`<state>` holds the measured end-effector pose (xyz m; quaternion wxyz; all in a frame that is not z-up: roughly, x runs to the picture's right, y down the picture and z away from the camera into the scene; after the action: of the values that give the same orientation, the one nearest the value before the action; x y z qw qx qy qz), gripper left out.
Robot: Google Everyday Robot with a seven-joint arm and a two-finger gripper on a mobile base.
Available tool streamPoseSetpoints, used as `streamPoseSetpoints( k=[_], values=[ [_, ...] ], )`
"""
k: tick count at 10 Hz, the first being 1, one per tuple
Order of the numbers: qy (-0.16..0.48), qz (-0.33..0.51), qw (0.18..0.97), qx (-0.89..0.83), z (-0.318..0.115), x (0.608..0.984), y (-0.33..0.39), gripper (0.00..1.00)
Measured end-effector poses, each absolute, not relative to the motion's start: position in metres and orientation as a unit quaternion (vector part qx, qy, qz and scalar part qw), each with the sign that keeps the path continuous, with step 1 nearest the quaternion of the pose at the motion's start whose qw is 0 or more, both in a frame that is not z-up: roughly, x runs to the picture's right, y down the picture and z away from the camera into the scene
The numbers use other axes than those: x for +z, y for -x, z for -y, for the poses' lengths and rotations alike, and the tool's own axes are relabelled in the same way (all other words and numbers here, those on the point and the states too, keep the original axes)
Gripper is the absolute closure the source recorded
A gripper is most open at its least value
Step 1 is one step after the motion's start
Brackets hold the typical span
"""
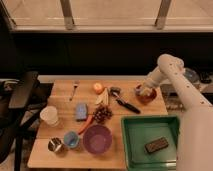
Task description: Wipe red bowl with towel
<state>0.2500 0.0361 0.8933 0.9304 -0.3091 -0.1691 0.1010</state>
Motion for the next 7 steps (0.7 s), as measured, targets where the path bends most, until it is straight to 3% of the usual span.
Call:
streamPoseSetpoints(
  k=[3, 7],
  values=[
    [0.315, 0.155, 0.93, 0.105, -0.048, 0.885, -0.269, 1.0],
    [0.313, 0.124, 0.934, 0.118, -0.031, 0.906, -0.294, 1.0]
  ],
)
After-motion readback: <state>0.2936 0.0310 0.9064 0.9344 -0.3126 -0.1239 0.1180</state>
